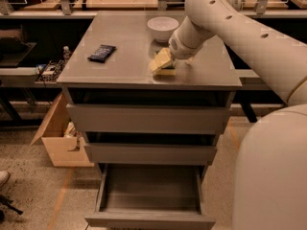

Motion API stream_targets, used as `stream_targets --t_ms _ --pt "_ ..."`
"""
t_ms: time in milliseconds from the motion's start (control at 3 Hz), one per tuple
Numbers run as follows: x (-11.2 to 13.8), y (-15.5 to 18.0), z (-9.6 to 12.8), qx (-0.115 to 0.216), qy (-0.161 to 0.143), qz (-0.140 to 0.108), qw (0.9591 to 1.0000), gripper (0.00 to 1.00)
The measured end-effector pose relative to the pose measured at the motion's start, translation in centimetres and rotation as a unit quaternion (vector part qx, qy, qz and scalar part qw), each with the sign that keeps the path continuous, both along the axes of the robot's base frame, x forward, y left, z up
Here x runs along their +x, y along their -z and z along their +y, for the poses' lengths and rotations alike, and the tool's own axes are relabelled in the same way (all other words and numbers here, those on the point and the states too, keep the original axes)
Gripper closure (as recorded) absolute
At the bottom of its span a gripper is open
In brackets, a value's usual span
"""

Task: Place sponge into bottom drawer

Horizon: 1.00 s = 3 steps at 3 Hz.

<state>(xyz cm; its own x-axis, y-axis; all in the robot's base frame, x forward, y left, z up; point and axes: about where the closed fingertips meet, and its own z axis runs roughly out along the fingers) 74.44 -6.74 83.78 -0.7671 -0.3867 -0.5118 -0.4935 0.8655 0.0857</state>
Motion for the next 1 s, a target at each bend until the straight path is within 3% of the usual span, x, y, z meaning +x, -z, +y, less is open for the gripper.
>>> stream_targets --t_ms 1000 --pt "-0.71 0.28 -0.73 -0.006 0.003 0.009 0.9999 0.88"
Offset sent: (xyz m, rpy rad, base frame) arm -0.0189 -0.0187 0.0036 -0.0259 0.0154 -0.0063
